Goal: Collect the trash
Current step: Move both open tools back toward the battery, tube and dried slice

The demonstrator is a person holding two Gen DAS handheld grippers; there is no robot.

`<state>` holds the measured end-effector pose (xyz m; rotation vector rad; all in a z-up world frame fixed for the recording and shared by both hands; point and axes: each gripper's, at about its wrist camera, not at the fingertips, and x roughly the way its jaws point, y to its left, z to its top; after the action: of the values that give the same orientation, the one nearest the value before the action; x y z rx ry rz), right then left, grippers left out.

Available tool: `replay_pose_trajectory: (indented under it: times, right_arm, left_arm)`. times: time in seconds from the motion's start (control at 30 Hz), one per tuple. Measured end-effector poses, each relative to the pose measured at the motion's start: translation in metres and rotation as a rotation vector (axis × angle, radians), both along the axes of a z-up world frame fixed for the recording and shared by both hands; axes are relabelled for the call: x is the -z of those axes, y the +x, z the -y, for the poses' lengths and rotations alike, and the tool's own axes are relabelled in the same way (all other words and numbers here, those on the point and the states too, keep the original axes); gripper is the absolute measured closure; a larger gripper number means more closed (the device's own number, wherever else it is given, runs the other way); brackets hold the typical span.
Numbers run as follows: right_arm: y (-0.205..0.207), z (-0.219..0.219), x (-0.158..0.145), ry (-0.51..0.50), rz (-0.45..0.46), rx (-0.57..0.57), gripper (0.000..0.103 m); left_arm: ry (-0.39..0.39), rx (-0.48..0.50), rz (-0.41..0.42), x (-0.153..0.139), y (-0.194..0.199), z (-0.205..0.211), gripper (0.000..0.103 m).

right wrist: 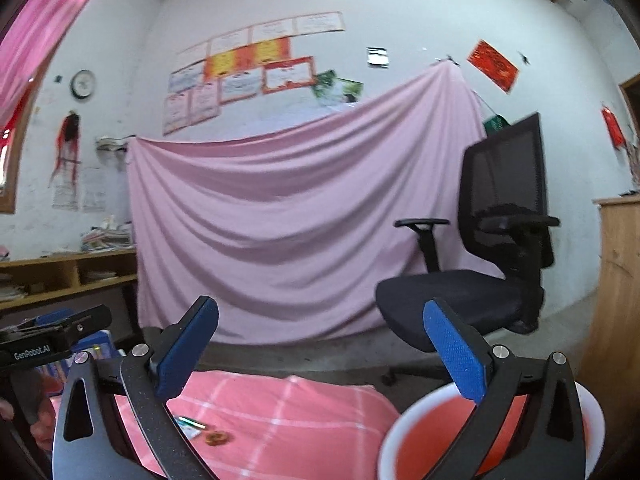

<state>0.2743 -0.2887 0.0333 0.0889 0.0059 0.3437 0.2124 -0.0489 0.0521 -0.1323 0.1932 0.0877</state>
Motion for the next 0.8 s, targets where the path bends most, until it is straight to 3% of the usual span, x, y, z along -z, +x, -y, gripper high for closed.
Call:
replay_pose_trajectory:
  times: [0.2, 0.4, 0.63, 0.8]
  right_arm:
    - [0.000, -0.033, 0.002, -0.054, 0.013, -0.080, 0.000]
    - [0.008, -0.062, 0.016, -0.155, -0.051, -0.138, 0.000]
    - [0.030, -0.086, 0.039, -0.273, -0.211, -0.178, 0.000]
    - [0.050, -0.102, 0.055, -0.360, -0.350, -0.203, 0.003]
  left_arm:
    - [0.011, -0.050, 0.004, 0.008, -0.014, -0.023, 0.002]
    - [0.047, -0.072, -0.033, 0.020, -0.015, -0.037, 0.002]
    - [0.039, -0.084, -0.131, 0.039, 0.000, -0.057, 0.002]
    - [0.044, -0.054, -0.285, 0.054, 0.019, -0.062, 0.002]
